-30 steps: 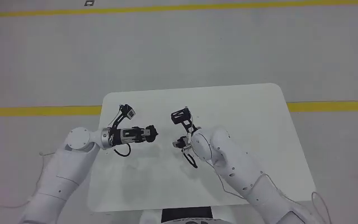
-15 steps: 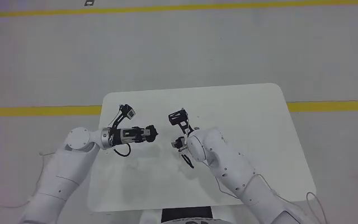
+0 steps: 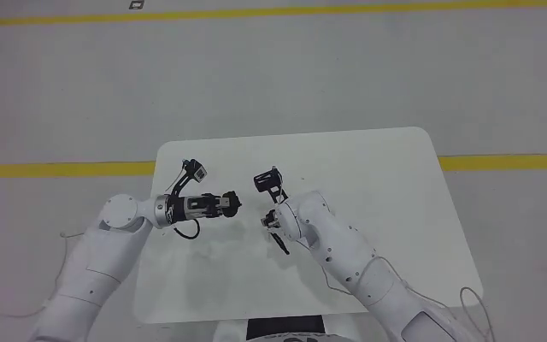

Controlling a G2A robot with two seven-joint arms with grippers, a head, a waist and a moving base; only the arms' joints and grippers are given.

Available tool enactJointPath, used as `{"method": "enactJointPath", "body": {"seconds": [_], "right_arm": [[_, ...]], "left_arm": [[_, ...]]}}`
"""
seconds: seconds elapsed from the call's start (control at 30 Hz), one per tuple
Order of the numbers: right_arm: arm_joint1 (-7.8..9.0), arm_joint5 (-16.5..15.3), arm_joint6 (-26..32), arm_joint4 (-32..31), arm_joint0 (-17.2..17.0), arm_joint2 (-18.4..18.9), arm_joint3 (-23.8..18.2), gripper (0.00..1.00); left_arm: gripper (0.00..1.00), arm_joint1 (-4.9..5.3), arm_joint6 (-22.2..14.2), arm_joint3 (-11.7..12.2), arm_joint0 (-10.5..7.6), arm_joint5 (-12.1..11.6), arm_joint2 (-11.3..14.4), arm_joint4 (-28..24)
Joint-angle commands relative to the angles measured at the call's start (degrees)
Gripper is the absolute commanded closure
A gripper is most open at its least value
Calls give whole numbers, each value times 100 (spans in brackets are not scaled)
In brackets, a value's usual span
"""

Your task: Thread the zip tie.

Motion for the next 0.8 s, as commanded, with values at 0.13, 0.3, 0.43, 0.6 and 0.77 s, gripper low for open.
{"method": "enactJointPath", "body": {"seconds": [0.13,0.3,0.43,0.6,0.77], "right_arm": [[12,-70,-274,-53,-134,30,-6,0],[-8,0,-229,-186,-178,58,-71,45],[-41,0,-194,-231,-209,85,-103,64],[-91,0,-168,-213,-255,130,-79,81],[-168,0,-237,-170,-211,129,147,87]], "left_arm": [[100,0,0,0,0,0,0,0],[100,0,0,0,0,0,0,0],[100,0,0,0,0,0,0,0],[100,0,0,0,0,0,0,0],[100,0,0,0,0,0,0,0]]}}
